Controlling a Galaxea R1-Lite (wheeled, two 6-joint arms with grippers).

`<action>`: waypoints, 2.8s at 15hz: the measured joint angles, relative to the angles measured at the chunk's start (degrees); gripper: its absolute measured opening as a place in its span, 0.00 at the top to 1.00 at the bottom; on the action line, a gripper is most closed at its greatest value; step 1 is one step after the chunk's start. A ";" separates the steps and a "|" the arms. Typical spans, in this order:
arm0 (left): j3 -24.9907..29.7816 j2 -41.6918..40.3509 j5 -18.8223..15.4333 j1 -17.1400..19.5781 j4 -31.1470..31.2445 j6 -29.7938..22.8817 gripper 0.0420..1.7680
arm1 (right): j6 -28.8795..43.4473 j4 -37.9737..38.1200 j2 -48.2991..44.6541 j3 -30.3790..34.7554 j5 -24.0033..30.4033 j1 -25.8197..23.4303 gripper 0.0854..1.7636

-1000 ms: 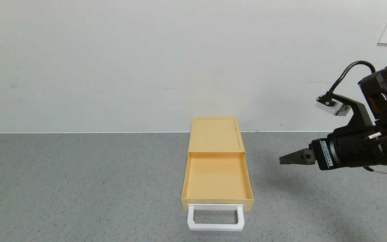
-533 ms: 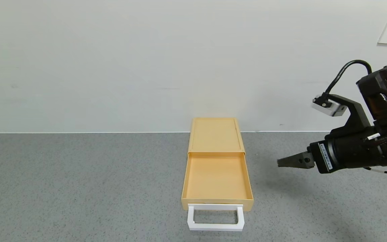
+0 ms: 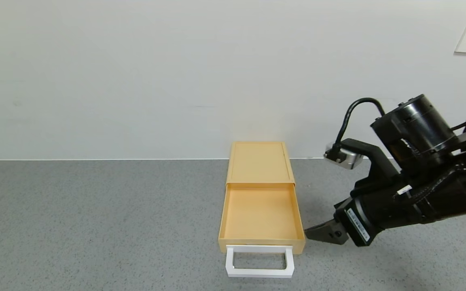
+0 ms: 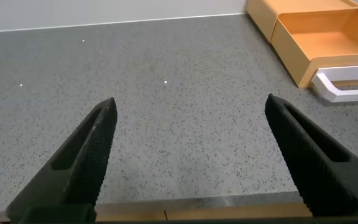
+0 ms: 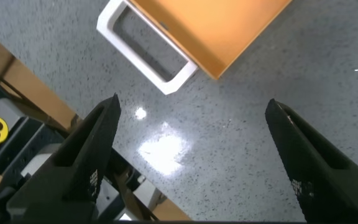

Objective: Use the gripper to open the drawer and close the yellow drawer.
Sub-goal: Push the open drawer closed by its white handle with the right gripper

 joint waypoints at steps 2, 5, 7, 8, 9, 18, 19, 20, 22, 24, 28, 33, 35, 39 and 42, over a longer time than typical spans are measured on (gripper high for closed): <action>0.00 0.00 0.00 0.00 0.00 0.00 0.03 | 0.02 1.71 2.86 -1.97 -1.96 3.13 0.03; 0.00 0.00 0.02 -0.02 0.02 0.00 0.03 | 0.93 2.69 7.94 -4.41 -5.12 7.91 0.03; 0.00 0.00 0.02 -0.02 0.02 0.00 0.03 | 3.07 2.78 11.24 -6.06 -6.45 10.54 0.03; 0.00 0.00 0.00 0.00 0.00 0.00 0.03 | 4.12 2.91 12.96 -7.11 -6.64 11.72 0.03; 0.00 0.00 0.00 0.00 0.00 0.00 0.03 | 4.62 3.39 14.34 -8.11 -6.70 12.57 0.03; 0.00 0.00 0.00 -0.02 0.00 0.02 0.03 | 7.23 6.89 24.59 -15.29 -10.35 16.77 0.03; 0.00 0.00 0.00 -0.02 0.02 0.02 0.03 | 7.79 8.07 25.42 -16.15 -10.37 16.94 0.03; 0.00 0.00 0.00 -0.02 0.02 0.02 0.03 | 8.72 8.59 26.03 -16.81 -10.44 17.14 0.03; 0.00 0.00 0.00 -0.02 0.02 0.00 0.03 | 10.57 10.01 27.28 -18.21 -10.44 17.34 0.03; 0.00 0.00 0.00 0.00 0.02 0.02 0.03 | 10.70 10.52 28.17 -18.87 -10.54 17.34 0.03; 0.00 0.00 0.02 0.00 0.02 0.00 0.03 | 10.76 10.44 29.29 -19.50 -11.92 17.34 0.03; 0.00 0.00 0.02 -0.02 0.02 0.00 0.03 | 13.28 10.12 30.79 -19.93 -13.98 17.34 0.03; 0.00 0.00 0.00 -0.02 0.02 0.02 0.03 | 14.57 10.06 31.21 -20.20 -13.99 17.34 0.03; 0.00 0.00 0.02 -0.02 0.02 -0.01 0.03 | 15.14 9.91 32.05 -20.37 -16.75 17.30 0.03; 0.00 0.00 0.00 -0.02 0.02 0.00 0.03 | 15.17 9.48 32.59 -20.59 -16.97 17.47 0.03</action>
